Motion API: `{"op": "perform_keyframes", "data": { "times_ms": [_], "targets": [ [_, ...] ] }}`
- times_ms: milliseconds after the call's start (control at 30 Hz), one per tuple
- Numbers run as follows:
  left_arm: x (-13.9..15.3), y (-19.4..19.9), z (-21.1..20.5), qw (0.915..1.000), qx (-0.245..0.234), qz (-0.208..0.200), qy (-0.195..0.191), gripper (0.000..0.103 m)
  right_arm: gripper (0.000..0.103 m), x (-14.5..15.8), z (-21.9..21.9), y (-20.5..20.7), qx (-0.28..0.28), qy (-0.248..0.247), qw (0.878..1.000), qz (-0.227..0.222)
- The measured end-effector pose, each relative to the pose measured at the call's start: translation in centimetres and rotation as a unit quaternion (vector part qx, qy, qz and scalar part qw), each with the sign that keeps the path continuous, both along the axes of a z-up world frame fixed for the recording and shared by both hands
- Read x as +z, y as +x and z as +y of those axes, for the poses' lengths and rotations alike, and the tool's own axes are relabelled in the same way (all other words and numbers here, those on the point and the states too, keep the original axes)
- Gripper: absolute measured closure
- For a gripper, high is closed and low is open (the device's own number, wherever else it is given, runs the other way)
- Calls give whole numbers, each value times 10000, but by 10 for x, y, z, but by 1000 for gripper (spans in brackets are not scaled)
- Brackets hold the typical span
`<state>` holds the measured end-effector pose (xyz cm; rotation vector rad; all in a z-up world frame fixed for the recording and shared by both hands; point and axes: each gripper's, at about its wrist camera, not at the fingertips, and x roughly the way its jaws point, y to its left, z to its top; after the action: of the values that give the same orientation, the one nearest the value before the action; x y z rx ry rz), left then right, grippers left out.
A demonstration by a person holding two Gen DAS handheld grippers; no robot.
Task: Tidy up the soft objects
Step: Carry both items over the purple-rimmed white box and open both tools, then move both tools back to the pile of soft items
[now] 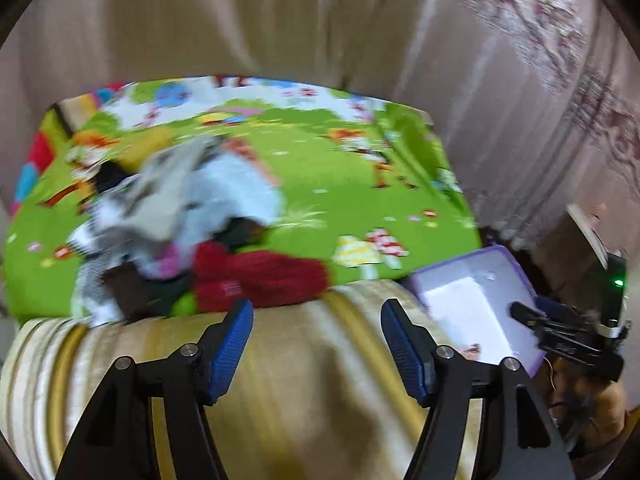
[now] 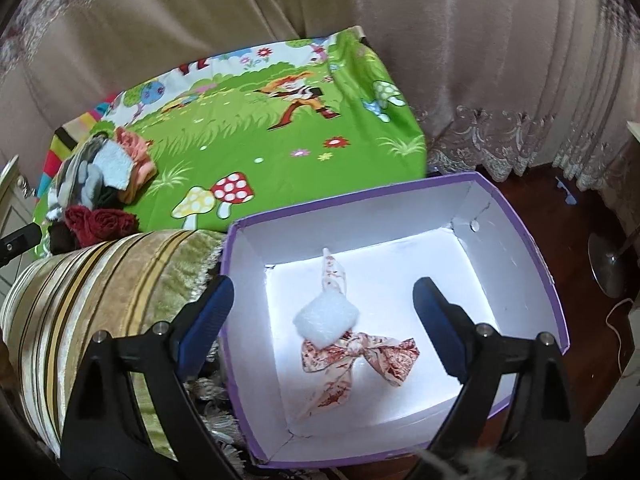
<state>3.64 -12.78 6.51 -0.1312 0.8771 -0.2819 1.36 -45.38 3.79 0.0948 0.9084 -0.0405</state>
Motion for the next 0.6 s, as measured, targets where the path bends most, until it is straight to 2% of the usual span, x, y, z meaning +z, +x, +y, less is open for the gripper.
{"op": "perform_keyframes", "data": {
  "times_ms": [200,433,600],
  "targets": [
    [-15,2,66,9971,670,315,-162,36,10,8,30,6,418,76,9991,-56],
    [-23,8,97,9930,940,534,-467,38,10,13,72,16,979,87,9951,-99],
    [-33,19,107,9901,1012,780,-577,50,10,11,102,28,1403,82,9901,-28]
  ]
}}
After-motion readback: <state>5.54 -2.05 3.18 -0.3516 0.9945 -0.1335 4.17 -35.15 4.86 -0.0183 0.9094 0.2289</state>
